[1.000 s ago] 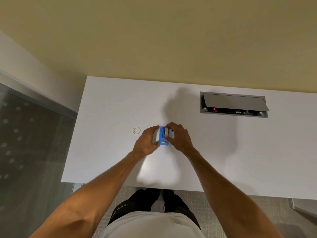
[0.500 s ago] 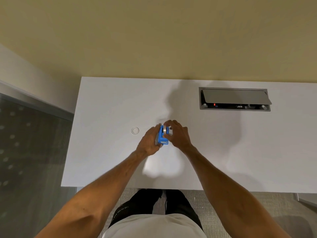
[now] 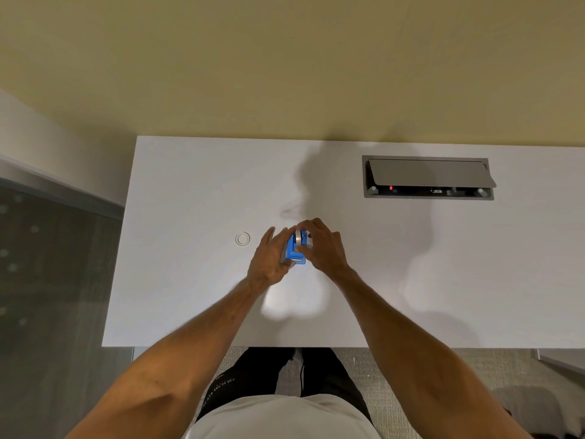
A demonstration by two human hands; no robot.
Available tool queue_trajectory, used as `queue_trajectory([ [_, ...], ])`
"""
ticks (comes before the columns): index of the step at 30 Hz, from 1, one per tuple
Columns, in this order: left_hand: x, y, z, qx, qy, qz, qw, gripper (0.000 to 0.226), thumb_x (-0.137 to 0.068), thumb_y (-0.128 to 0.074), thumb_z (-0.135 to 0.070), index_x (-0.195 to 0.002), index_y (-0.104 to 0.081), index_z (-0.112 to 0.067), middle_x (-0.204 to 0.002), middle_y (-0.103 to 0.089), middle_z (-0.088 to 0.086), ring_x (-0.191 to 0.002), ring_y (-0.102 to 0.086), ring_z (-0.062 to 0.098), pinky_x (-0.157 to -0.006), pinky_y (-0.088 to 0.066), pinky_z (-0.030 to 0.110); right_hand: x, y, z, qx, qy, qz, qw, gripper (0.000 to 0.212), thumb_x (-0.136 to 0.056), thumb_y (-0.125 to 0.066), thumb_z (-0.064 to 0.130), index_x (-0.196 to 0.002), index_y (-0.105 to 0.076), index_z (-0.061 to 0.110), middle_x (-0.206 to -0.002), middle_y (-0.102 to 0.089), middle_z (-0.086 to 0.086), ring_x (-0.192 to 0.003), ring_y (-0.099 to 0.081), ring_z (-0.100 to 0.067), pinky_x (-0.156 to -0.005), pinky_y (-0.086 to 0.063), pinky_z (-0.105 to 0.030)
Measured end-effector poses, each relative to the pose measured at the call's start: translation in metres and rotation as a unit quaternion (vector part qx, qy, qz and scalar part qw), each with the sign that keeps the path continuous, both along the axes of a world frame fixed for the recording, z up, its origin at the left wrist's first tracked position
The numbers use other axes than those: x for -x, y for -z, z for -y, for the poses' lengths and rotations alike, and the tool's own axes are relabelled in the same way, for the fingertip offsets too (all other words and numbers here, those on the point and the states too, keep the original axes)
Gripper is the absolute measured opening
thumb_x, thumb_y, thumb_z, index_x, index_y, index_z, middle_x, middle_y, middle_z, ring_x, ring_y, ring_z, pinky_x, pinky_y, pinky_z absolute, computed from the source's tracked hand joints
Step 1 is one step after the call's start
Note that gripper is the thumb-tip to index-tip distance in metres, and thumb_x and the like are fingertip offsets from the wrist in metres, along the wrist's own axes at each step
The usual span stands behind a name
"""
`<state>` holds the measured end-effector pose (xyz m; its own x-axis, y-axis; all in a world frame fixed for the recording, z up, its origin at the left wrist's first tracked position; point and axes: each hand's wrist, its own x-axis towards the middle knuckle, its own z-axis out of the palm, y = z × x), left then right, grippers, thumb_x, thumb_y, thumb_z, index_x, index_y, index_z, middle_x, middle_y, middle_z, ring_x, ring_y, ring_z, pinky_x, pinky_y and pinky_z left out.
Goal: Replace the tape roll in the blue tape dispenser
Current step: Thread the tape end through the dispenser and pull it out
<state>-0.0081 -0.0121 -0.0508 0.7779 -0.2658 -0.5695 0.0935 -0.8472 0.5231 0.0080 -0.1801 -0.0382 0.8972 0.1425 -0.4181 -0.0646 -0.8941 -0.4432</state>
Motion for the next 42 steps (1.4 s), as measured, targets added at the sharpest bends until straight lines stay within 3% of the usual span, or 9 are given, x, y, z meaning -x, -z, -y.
queue_trajectory([
  [8, -0.0012, 0.0024, 0.0013, 0.0, -0.009, -0.023, 1.0, 0.086, -0.102, -0.073, -0.029, -0.172, -0.022, -0.025, -0.179, -0.026, 0.006, -0.172, -0.008, 0.026, -0.137, -0.027, 0.043, 0.0015, 0.0028, -0.0024, -0.003, 0.018, -0.005, 1.0, 0.057, -0.102, -0.065, 0.049, -0.146, -0.051, 0.016, -0.144, -0.057, -0.004, -0.122, -0.066, -0.019, -0.108, -0.052, -0.033],
  [18, -0.0043, 0.0054, 0.0005, 0.014, 0.016, -0.015, 1.0, 0.082, -0.105, -0.069, -0.025, -0.171, -0.023, -0.017, -0.173, -0.042, 0.004, -0.171, -0.015, 0.028, -0.141, -0.008, 0.039, 0.0027, 0.0045, -0.0041, -0.055, 0.05, -0.015, 0.997, 0.052, -0.1, -0.07, 0.041, -0.141, -0.055, 0.012, -0.14, -0.06, -0.008, -0.122, -0.067, -0.023, -0.107, -0.056, -0.039],
  [25, -0.0041, 0.0031, -0.0011, 0.024, 0.0, -0.016, 1.0, 0.084, -0.103, -0.071, -0.021, -0.171, -0.023, -0.018, -0.173, -0.041, 0.008, -0.169, -0.019, 0.031, -0.139, -0.013, 0.042, 0.0043, 0.0044, -0.003, -0.082, 0.072, -0.013, 0.994, 0.05, -0.1, -0.071, 0.038, -0.14, -0.058, 0.013, -0.14, -0.061, -0.007, -0.121, -0.068, -0.022, -0.106, -0.057, -0.038],
  [35, -0.002, 0.0046, -0.003, 0.028, -0.021, -0.036, 0.999, 0.084, -0.104, -0.07, -0.022, -0.173, -0.02, -0.022, -0.176, -0.034, 0.006, -0.171, -0.008, 0.029, -0.136, -0.024, 0.049, 0.0087, 0.0077, -0.0052, -0.123, 0.12, -0.024, 0.985, 0.047, -0.099, -0.073, 0.028, -0.14, -0.06, 0.007, -0.138, -0.062, -0.013, -0.12, -0.067, -0.027, -0.108, -0.057, -0.038],
  [42, -0.0019, 0.0048, -0.0031, 0.021, -0.017, -0.035, 0.999, 0.084, -0.105, -0.069, -0.024, -0.172, -0.019, -0.022, -0.176, -0.035, 0.008, -0.171, -0.012, 0.031, -0.136, -0.023, 0.047, 0.009, 0.009, -0.0063, -0.116, 0.117, -0.023, 0.986, 0.05, -0.098, -0.075, 0.03, -0.141, -0.059, 0.008, -0.138, -0.061, -0.013, -0.12, -0.067, -0.026, -0.108, -0.057, -0.037],
])
